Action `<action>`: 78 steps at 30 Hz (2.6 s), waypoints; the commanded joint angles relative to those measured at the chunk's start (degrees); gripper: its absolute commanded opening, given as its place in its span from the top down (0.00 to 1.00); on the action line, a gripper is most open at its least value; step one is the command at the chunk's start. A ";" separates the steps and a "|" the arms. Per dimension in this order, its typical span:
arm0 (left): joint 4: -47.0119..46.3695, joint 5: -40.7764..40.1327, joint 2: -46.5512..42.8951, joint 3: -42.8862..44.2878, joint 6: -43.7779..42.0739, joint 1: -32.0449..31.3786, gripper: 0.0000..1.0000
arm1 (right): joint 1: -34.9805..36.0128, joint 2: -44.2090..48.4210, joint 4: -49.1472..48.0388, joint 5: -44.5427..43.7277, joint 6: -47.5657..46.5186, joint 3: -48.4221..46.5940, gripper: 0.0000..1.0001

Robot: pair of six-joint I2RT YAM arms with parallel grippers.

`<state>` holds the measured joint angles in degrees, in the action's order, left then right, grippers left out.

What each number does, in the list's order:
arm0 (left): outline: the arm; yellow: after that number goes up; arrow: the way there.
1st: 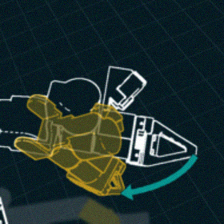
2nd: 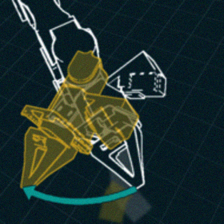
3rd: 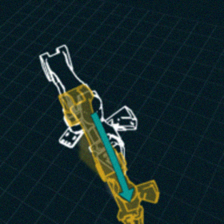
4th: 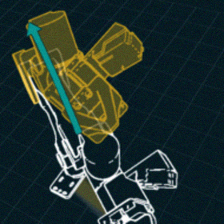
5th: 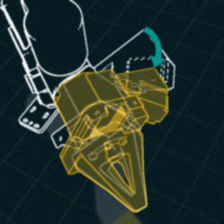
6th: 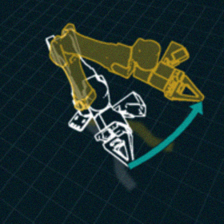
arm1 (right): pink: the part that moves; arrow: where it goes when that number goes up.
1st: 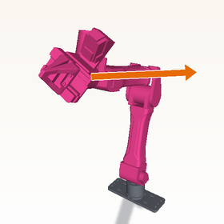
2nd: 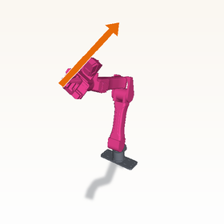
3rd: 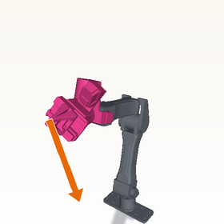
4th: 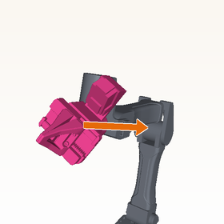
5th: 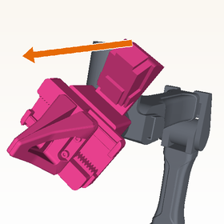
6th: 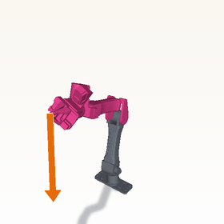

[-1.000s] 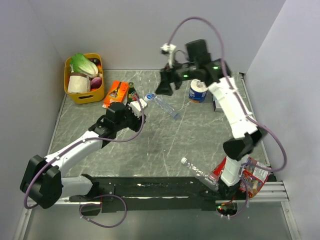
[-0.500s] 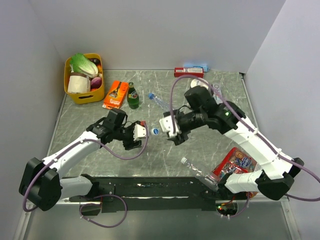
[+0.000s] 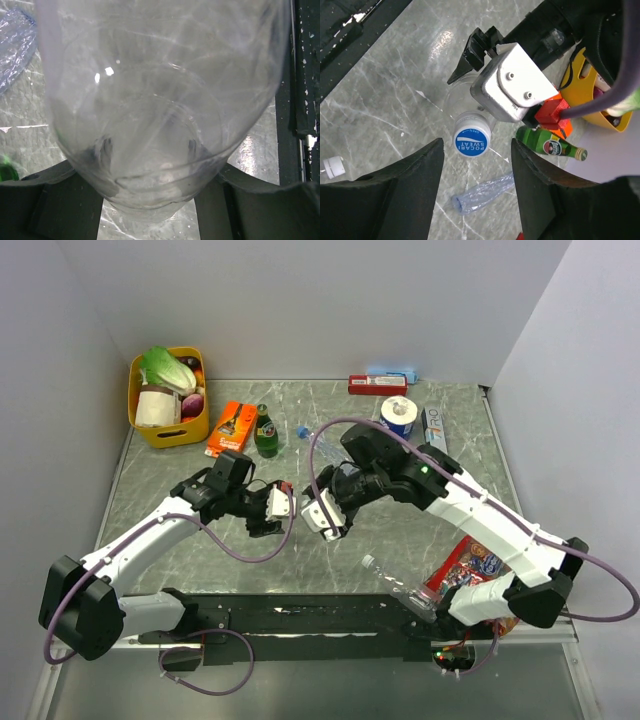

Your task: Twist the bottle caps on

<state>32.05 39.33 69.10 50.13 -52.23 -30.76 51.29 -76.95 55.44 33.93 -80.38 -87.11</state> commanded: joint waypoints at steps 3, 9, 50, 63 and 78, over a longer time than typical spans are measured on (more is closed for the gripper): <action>0.20 3.65 -0.81 2.25 -1.65 0.00 0.99 | 0.57 -2.42 3.09 1.57 -3.82 -4.29 0.43; -1.11 3.65 -0.63 2.78 -0.86 0.00 0.99 | 0.48 -4.00 3.97 2.01 -3.21 -5.44 0.59; 18.92 -2.68 8.15 18.16 -8.59 -2.19 0.99 | -11.05 10.59 -4.46 7.65 -7.33 7.39 0.39; 18.13 -2.15 9.30 21.15 -8.06 -3.16 0.99 | -6.99 8.57 -9.91 7.81 -8.48 9.51 0.40; 12.51 -3.56 7.54 18.34 -5.35 -3.16 0.99 | -6.99 4.44 -5.95 8.69 -6.99 5.72 0.67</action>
<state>48.97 34.57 78.24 68.71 -58.37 -33.63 44.01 -72.73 49.36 41.28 -89.36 -78.78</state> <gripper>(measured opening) 0.638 0.416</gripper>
